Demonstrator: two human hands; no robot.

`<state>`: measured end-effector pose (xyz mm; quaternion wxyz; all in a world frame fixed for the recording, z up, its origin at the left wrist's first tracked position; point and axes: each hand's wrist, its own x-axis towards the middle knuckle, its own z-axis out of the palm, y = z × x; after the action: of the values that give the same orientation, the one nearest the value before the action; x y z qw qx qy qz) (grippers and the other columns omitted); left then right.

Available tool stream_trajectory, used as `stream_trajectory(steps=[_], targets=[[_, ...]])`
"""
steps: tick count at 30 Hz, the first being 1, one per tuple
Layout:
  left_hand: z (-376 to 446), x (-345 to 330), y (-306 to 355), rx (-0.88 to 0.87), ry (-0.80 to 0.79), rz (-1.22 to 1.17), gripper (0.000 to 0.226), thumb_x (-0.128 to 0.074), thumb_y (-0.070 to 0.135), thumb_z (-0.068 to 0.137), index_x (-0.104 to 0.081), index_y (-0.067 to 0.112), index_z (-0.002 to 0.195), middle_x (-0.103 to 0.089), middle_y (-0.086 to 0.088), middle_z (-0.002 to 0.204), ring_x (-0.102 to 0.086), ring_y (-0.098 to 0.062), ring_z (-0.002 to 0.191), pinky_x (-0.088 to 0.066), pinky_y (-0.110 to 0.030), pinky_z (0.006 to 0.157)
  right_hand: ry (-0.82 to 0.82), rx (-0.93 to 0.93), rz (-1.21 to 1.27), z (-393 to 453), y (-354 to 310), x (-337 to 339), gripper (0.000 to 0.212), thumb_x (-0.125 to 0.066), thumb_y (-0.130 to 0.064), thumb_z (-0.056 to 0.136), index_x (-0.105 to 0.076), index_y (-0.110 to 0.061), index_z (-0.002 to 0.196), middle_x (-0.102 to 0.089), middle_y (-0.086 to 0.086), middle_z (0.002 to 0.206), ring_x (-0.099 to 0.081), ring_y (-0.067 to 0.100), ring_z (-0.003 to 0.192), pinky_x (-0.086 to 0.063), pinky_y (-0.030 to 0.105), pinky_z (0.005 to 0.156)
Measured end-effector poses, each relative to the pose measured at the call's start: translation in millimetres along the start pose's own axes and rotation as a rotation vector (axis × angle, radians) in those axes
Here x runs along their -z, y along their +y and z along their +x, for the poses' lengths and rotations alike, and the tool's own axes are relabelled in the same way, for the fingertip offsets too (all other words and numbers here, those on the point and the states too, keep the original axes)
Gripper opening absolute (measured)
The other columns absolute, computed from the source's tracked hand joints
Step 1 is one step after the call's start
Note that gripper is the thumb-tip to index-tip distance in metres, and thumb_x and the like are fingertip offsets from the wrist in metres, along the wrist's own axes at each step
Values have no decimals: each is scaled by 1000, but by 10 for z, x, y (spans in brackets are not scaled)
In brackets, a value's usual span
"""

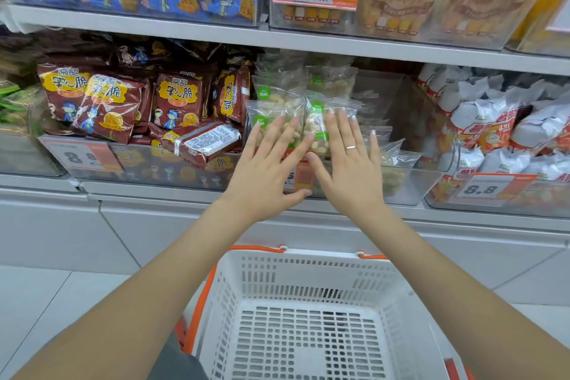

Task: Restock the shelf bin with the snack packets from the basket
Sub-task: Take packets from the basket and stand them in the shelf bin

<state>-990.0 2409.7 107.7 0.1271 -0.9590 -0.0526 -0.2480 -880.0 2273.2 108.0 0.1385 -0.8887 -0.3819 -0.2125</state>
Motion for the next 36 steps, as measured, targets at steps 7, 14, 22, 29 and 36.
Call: stream_trajectory(steps=[7,14,22,29,36], targets=[[81,13,140,-124,32,16,81,-36,64,83,-21,24,151,-18,-6,159,-11,-28,147,-8,-58,114,0,-320,62,-110,528,267,63,-13,-61,96,-3,-35,153,-2,-3,162,3,20,149,4,56,116],[134,-48,274,-147,-54,36,80,-31,65,80,-26,27,150,-15,-6,159,-10,-30,147,-8,-62,112,-227,-156,-123,-206,656,244,69,-11,-71,86,-23,-42,148,-19,2,160,-14,30,146,-12,50,117],[60,-65,293,-159,-51,72,93,-51,60,81,-9,19,153,-9,-5,160,-6,-23,147,-7,-53,115,-112,-524,63,-280,826,437,72,-36,-60,91,-34,-10,144,-61,16,124,-51,33,122,-20,51,114],[66,-76,280,-159,-56,104,96,-57,59,79,-12,15,152,-14,-6,159,-11,-24,147,-8,-52,115,-117,-511,113,-216,668,431,62,-45,-53,91,-39,-7,133,-62,13,114,-50,33,120,-15,55,114],[-23,-3,361,-1,-7,82,88,-55,50,79,-21,13,151,-19,-8,158,-13,-27,146,-8,-51,115,23,-179,-45,-556,626,125,73,-37,-54,92,-10,-25,154,-10,-1,162,-3,19,149,3,61,113]])
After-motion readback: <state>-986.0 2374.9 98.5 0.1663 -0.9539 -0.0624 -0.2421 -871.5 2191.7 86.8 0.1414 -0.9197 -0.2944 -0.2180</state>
